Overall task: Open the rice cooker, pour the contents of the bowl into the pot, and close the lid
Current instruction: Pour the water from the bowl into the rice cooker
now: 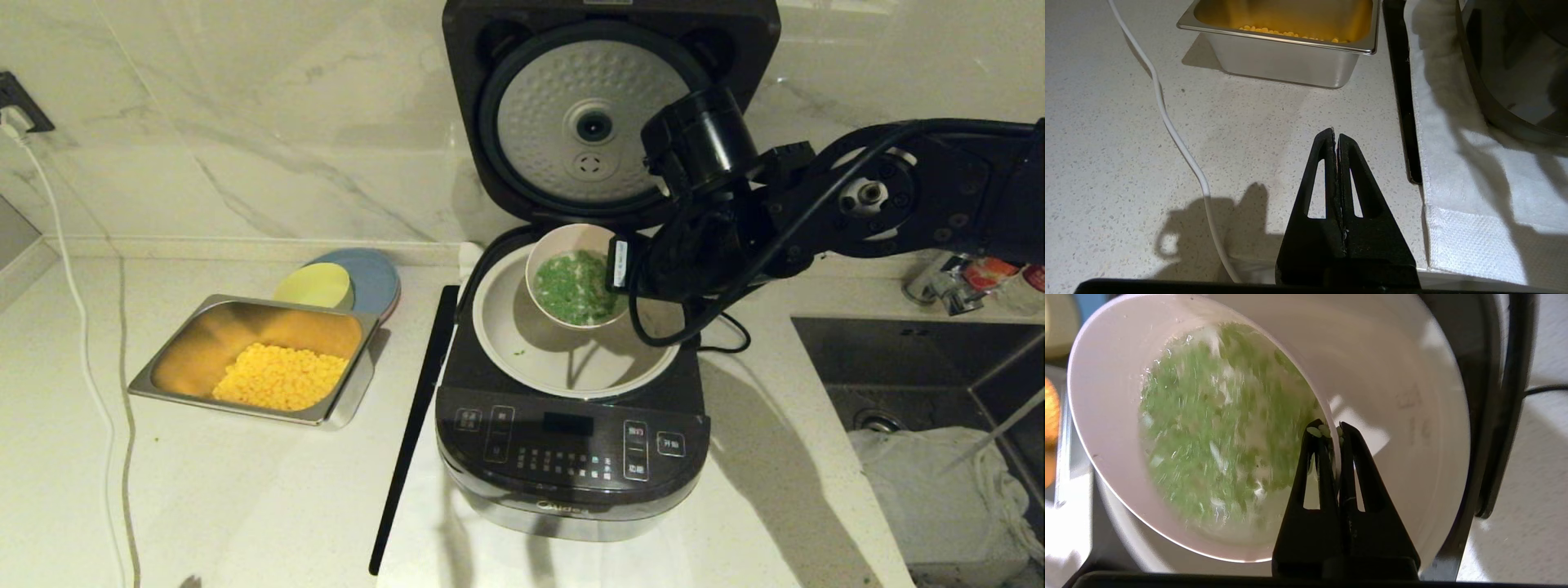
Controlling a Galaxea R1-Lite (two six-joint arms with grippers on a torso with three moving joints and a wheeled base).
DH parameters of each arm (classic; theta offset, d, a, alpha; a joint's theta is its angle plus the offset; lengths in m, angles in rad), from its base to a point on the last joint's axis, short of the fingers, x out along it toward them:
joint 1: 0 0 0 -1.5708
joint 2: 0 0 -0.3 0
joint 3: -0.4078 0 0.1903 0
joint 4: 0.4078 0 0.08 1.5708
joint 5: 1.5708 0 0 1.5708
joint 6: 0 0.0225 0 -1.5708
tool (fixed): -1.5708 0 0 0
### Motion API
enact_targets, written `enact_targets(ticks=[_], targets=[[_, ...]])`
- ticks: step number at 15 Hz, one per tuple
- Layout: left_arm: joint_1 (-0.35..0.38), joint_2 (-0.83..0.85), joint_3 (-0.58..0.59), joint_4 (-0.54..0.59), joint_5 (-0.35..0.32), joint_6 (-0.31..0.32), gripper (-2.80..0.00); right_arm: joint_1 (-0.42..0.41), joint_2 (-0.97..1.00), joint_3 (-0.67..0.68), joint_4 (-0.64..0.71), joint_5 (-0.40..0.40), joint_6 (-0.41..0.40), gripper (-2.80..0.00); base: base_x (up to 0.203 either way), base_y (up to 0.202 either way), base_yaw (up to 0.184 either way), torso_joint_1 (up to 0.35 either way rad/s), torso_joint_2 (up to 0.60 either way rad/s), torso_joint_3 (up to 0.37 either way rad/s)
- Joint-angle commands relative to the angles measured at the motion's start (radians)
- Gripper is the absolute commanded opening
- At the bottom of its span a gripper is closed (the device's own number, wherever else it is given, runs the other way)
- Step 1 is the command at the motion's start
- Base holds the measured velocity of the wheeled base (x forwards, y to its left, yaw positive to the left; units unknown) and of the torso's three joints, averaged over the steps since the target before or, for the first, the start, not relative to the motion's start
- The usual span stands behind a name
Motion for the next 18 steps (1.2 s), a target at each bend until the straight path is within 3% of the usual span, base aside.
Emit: enact_targets(ticks=[1,4,11,13,18], targets=[[0.0,-0.001,0.009,-0.001,0.0,0.001,-2.8,0.027,0.014,0.0,-0.011,-0.075,-0.018,-2.8,0.0,0.0,0.0,0.0,0.0,0.0],[0.0,-0.001,0.009,-0.001,0.0,-0.001,-2.8,0.06,0.024,0.003,-0.015,-0.239,-0.052,-2.8,0.0,0.0,0.0,0.0,0.0,0.0],[0.0,-0.001,0.009,-0.001,0.0,-0.001,-2.8,0.1,-0.011,0.109,-0.223,-0.391,-0.1,-2.8,0.0,0.0,0.0,0.0,0.0,0.0],[0.0,-0.001,0.009,-0.001,0.0,0.001,-2.8,0.108,-0.019,0.185,-0.368,-0.422,-0.158,-2.8,0.0,0.0,0.0,0.0,0.0,0.0],[0.0,-0.001,0.009,-0.001,0.0,0.001,-2.8,0.112,-0.031,0.448,-0.897,-0.44,-0.359,-2.8,0.0,0.0,0.0,0.0,0.0,0.0]])
